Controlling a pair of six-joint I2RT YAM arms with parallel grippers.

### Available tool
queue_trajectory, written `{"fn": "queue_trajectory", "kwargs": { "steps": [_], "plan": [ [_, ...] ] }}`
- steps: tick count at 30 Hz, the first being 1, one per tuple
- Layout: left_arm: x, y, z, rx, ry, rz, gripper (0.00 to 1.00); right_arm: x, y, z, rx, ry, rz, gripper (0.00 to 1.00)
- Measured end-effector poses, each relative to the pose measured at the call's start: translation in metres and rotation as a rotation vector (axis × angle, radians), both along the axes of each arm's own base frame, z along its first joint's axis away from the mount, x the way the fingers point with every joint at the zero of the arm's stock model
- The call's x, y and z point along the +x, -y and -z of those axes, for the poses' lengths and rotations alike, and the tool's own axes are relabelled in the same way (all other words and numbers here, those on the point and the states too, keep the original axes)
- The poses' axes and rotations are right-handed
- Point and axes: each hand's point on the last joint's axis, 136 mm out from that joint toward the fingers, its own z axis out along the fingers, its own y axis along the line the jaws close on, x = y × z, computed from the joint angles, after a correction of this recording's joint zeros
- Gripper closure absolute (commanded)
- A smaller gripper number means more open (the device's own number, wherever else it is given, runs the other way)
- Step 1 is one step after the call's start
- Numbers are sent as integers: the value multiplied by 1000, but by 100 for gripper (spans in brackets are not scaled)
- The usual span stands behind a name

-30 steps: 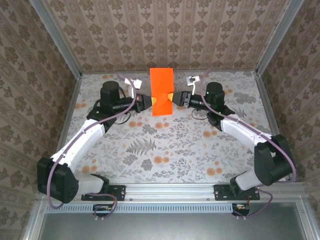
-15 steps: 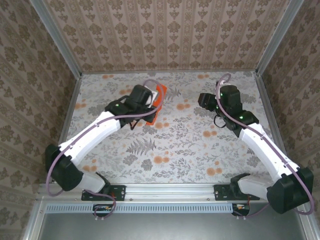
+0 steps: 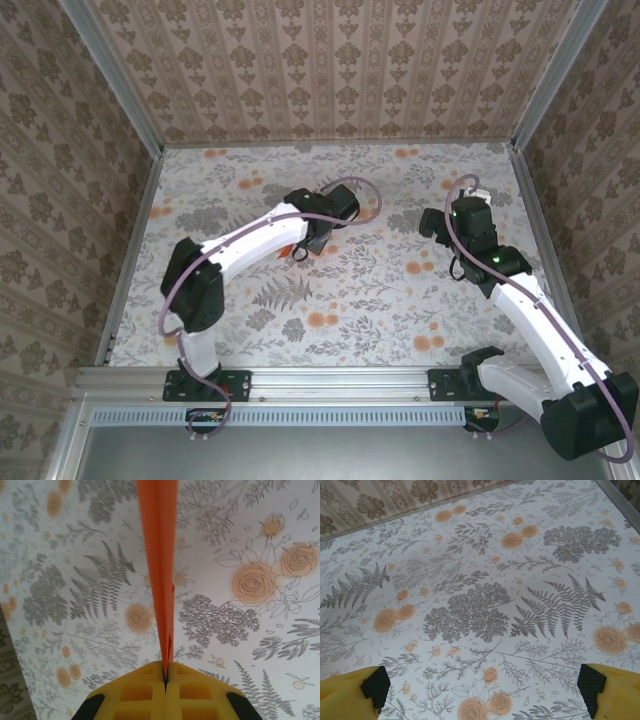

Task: Fold a paper plane with a square sheet of paper (fold left side to right side)
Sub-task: Turn over the paper at the center of the table.

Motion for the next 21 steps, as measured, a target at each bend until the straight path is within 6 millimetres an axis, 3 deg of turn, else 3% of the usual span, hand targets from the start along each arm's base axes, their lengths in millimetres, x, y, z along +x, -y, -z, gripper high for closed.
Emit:
{"fn": "queue_trajectory", "kwargs": {
  "steps": [7, 12, 21],
  "plan": [
    [-10, 20, 49, 36, -201, -22, 100, -8, 6, 6, -4, -7, 13, 0],
    [-17, 31, 58, 9, -279, -21, 99, -10, 8, 7, -3, -7, 20, 0],
    [-34, 66, 78, -213, -470, -29, 97, -10, 6, 12, 8, -18, 6, 0]
  ]
}}
